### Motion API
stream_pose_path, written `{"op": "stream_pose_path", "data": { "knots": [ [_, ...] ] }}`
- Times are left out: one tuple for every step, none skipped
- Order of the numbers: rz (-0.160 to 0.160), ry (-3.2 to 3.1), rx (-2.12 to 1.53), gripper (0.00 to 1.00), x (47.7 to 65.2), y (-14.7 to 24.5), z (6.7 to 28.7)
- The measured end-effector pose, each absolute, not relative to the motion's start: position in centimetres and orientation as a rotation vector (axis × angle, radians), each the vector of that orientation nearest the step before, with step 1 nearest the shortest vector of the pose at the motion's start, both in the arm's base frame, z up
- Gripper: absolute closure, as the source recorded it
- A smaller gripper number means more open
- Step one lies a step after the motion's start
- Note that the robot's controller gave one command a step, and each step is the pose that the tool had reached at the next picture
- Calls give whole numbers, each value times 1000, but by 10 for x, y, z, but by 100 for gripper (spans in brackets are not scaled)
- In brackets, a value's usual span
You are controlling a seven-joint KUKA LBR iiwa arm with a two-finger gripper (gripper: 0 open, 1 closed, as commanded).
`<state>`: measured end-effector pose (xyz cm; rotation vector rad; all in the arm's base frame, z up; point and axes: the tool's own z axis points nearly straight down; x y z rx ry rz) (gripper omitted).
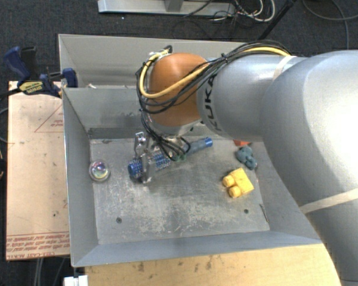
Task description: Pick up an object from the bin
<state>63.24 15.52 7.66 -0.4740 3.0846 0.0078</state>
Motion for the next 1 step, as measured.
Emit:
{"op": "stream_pose_path", "data": {
  "knots": [
    [4, 3096, -471, 100, 627, 173, 228]
  ]
}}
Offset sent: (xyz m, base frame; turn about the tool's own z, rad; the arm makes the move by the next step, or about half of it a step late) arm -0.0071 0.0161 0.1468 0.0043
